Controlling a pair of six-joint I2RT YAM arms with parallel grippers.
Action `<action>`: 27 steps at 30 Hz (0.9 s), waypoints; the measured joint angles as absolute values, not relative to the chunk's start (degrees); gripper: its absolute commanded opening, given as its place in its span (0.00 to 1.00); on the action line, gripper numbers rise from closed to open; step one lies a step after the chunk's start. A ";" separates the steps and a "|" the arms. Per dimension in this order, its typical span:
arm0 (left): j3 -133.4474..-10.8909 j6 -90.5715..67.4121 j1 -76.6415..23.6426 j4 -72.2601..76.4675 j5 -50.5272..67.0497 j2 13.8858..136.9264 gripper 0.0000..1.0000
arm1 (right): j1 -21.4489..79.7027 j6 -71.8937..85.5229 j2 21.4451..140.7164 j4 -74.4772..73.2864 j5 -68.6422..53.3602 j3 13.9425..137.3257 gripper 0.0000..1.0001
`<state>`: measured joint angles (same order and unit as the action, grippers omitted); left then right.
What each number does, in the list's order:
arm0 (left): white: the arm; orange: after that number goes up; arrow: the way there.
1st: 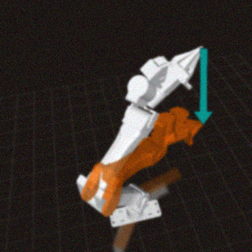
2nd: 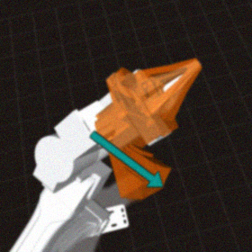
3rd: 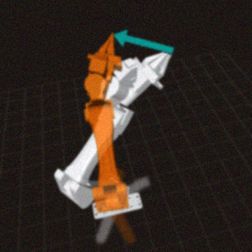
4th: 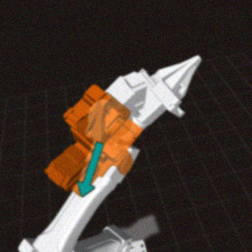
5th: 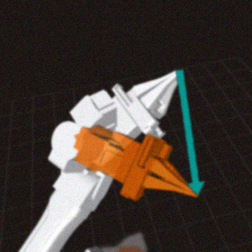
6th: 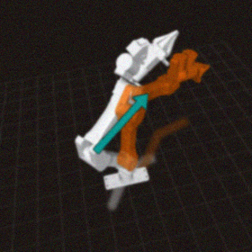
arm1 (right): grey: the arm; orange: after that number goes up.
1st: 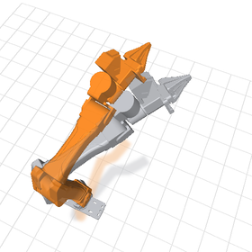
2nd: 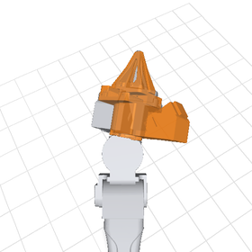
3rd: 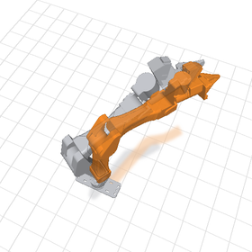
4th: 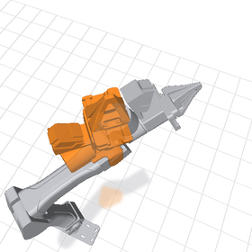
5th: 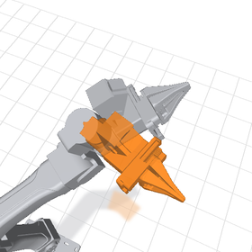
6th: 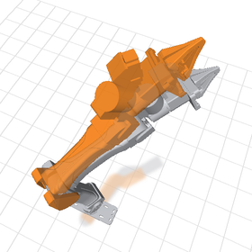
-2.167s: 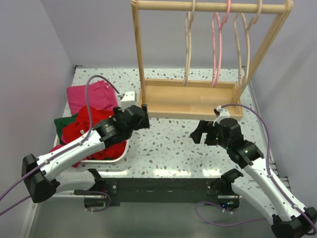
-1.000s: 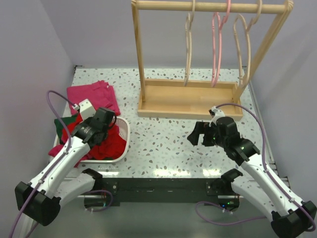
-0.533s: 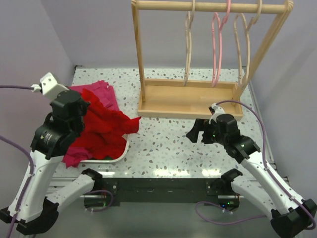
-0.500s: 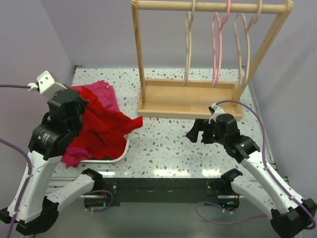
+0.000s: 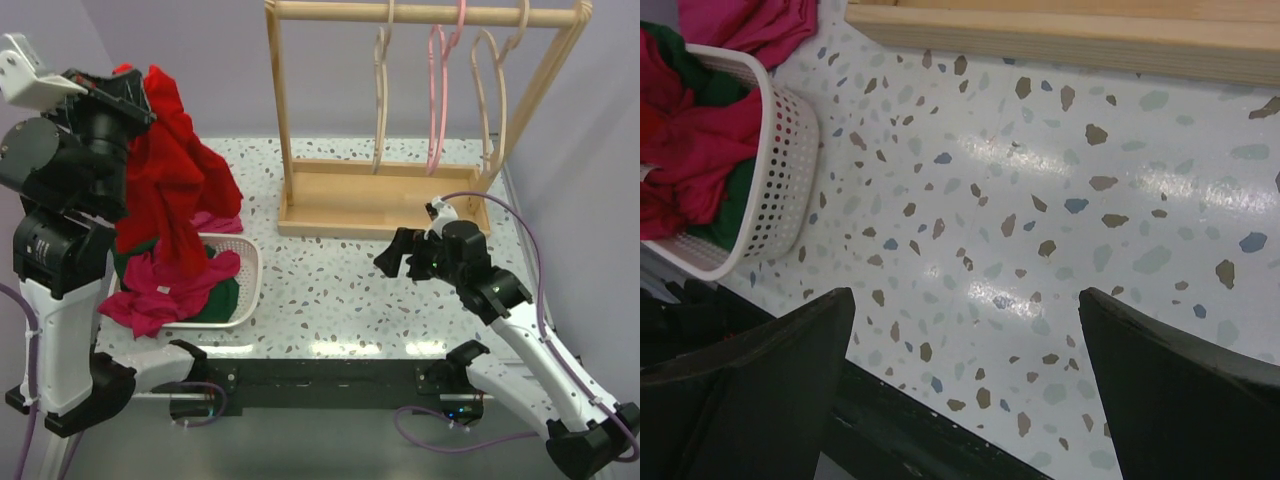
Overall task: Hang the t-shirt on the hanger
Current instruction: Pick up the T-shirt and place it in the bin, then place the T-shirt at the center of the board.
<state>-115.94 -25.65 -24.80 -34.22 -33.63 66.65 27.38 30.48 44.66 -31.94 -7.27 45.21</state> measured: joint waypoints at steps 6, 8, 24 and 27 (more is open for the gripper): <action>-124.57 -25.17 -24.80 -29.80 -19.77 71.26 0.00 | 27.38 30.61 45.25 -32.58 -7.11 49.28 0.99; -124.03 -26.20 -24.80 -28.69 -15.42 71.20 0.00 | 27.38 30.61 45.25 -32.73 -7.01 50.50 0.99; -67.53 -36.71 -42.96 -13.54 -3.33 61.60 0.00 | 27.38 30.55 42.76 -34.65 -4.71 52.86 0.99; -56.88 -39.53 -48.45 -11.35 -4.08 63.05 0.04 | 27.38 30.61 41.41 -34.46 -5.58 49.23 0.99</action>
<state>-56.88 -39.53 -48.45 -11.35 -4.08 63.05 27.38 30.61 41.41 -34.46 -5.58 49.23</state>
